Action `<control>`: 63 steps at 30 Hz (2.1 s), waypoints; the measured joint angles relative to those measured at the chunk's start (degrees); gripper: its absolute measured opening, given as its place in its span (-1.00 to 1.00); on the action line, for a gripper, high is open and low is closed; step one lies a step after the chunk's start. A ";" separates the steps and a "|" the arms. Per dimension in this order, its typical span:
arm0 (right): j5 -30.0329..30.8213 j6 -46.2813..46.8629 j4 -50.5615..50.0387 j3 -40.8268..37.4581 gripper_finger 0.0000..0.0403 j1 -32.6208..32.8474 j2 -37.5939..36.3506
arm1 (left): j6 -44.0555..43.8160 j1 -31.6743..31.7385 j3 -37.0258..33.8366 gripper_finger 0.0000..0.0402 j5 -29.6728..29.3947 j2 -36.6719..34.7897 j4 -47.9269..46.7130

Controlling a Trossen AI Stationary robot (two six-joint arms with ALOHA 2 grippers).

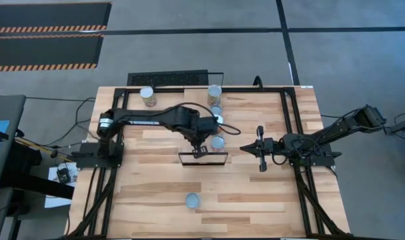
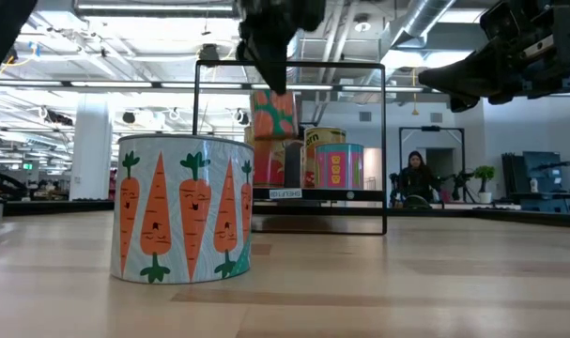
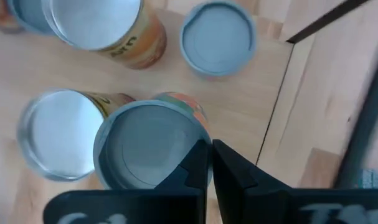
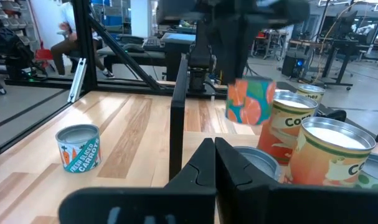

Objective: Pick and place cans onto a shelf
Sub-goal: Put the canned oranges on the shelf

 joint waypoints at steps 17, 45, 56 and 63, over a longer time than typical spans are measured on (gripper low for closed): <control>0.00 -0.04 -0.01 0.02 -0.96 0.00 0.00 | -0.42 1.37 -0.07 -1.00 5.71 5.98 0.66; 0.00 -0.17 0.05 0.02 -0.96 0.00 0.00 | -20.13 8.70 -0.02 -1.00 17.49 6.03 1.11; 0.00 -0.17 0.05 0.02 -0.96 0.00 0.00 | -23.73 9.56 -0.09 -1.00 14.40 6.03 1.18; -0.02 -0.21 0.03 0.02 -0.96 0.00 0.00 | -26.18 9.00 -1.62 -1.00 15.40 5.96 1.27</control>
